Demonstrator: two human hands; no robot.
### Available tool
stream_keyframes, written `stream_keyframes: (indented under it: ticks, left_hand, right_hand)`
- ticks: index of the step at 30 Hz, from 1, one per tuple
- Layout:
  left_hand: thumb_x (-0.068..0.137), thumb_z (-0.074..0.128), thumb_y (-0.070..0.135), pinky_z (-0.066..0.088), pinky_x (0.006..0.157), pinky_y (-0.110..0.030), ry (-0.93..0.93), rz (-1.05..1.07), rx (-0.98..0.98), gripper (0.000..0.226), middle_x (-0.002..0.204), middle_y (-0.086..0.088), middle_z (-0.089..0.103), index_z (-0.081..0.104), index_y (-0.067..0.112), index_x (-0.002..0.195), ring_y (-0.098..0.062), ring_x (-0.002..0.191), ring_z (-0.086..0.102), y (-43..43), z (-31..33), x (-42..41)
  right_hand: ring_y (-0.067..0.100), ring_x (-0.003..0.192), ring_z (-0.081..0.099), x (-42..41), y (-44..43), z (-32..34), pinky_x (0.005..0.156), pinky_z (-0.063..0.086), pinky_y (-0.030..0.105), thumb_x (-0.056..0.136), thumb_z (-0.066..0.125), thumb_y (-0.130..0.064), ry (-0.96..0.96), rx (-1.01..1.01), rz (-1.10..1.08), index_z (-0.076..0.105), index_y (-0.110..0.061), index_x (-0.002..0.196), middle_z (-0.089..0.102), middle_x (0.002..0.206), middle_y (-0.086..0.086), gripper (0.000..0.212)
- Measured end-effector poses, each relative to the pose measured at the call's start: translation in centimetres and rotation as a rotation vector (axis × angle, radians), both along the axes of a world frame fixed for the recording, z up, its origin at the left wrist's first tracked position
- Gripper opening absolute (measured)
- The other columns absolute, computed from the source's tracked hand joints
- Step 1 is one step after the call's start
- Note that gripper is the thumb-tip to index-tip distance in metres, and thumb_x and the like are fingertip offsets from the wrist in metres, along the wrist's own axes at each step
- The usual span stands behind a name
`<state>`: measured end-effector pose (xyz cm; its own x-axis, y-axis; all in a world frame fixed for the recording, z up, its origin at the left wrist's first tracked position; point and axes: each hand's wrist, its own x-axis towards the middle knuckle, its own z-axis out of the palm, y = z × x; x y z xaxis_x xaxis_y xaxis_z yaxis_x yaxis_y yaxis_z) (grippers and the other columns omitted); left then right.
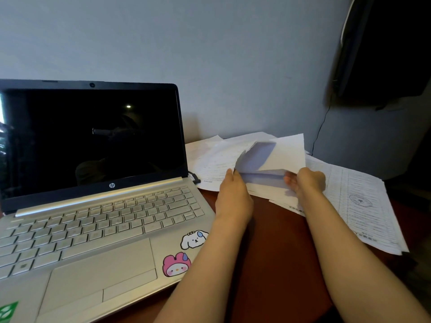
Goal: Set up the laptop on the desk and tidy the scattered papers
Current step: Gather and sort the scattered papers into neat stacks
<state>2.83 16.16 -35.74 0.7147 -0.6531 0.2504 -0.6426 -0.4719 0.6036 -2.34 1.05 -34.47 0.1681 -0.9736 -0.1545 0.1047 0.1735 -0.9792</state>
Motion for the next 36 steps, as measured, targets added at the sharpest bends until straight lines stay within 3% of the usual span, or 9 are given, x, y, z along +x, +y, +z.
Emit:
stream_keyframes:
  ticks: [3,7,10,13,20,26,29,32,36]
  left_hand:
    - [0.088,0.038,-0.004,0.032,0.108,-0.035,0.032,-0.009,-0.03,0.057,0.152,-0.012,0.024,0.026,0.001,0.143,-0.03,0.136,0.031,0.0,-0.2,0.1]
    - [0.087,0.038,-0.005,0.026,0.112,-0.033,0.045,-0.007,-0.076,0.06,0.153,-0.015,0.019,0.022,0.0,0.145,-0.029,0.139,0.024,0.0,-0.1,0.1]
    - [0.087,0.038,-0.006,0.022,0.114,-0.032,0.053,-0.017,-0.086,0.062,0.155,-0.015,0.014,0.019,-0.001,0.146,-0.028,0.142,0.019,0.1,0.0,0.2]
    - [0.086,0.04,-0.005,0.028,0.111,-0.036,0.079,-0.036,-0.082,0.06,0.151,-0.014,0.023,0.024,0.001,0.144,-0.029,0.138,0.026,0.1,-0.1,0.2]
    - [0.086,0.038,-0.004,0.029,0.111,-0.039,0.113,-0.033,-0.051,0.058,0.153,-0.015,0.019,0.026,0.002,0.143,-0.031,0.138,0.025,0.0,-0.4,0.4]
    - [0.087,0.039,-0.001,0.032,0.108,-0.043,0.138,-0.023,0.026,0.058,0.154,-0.013,0.018,0.024,0.001,0.143,-0.033,0.136,0.029,-0.2,-0.5,0.5]
    - [0.087,0.04,0.0,0.032,0.108,-0.043,0.14,-0.019,0.044,0.058,0.153,-0.013,0.02,0.024,0.0,0.143,-0.033,0.135,0.03,-0.3,-0.3,0.5]
    - [0.087,0.039,0.0,0.032,0.109,-0.042,0.144,-0.016,0.044,0.058,0.152,-0.014,0.02,0.023,-0.001,0.143,-0.034,0.135,0.03,-0.2,-0.2,0.5]
    - [0.088,0.039,0.0,0.028,0.112,-0.04,0.152,-0.022,0.045,0.061,0.156,-0.014,0.012,0.02,0.0,0.145,-0.032,0.139,0.024,-0.1,0.0,0.4]
  right_hand:
    - [0.016,0.035,0.059,0.6,0.8,0.1,0.028,0.044,0.02,0.103,0.027,-0.012,-0.083,0.062,0.088,0.047,0.01,0.122,0.066,0.091,0.022,0.035]
    - [0.019,0.047,0.064,1.1,2.5,0.8,0.063,0.055,0.025,0.101,0.022,-0.004,-0.158,0.129,0.222,0.039,0.012,0.131,0.052,0.129,0.029,0.038]
    - [0.028,0.065,0.065,1.8,3.0,0.5,0.06,0.057,0.031,0.097,0.028,0.002,-0.155,0.118,0.228,0.04,0.005,0.131,0.063,0.099,0.019,0.036]
    - [0.036,0.098,0.063,2.5,3.7,0.2,0.07,0.058,0.04,0.092,0.037,0.005,-0.03,0.074,0.377,0.039,0.005,0.127,0.056,0.102,0.021,0.035]
    - [0.024,0.077,0.053,1.6,2.8,1.7,0.074,0.048,0.035,0.092,0.05,-0.007,0.112,0.044,0.418,0.053,-0.004,0.097,0.049,0.111,0.016,0.006]
    - [0.029,0.132,0.036,-0.7,2.6,2.4,0.099,0.038,0.032,0.094,0.042,-0.001,-0.143,0.104,0.318,0.035,-0.005,0.14,0.034,0.146,0.013,0.047]
    - [0.03,0.132,0.037,-0.5,2.4,2.2,0.094,0.042,0.027,0.09,0.059,-0.005,-0.269,0.207,0.275,0.043,-0.004,0.133,0.036,0.145,0.015,0.046]
    - [0.022,0.102,0.053,0.5,2.5,1.8,0.071,0.049,0.007,0.089,0.06,-0.006,-0.4,0.387,0.322,0.048,-0.008,0.11,0.05,0.108,0.008,0.024]
    - [0.027,0.103,0.051,1.7,1.7,1.0,0.07,0.05,0.021,0.09,0.049,0.0,-0.48,0.46,0.283,0.045,-0.006,0.106,0.044,0.114,0.016,0.018]
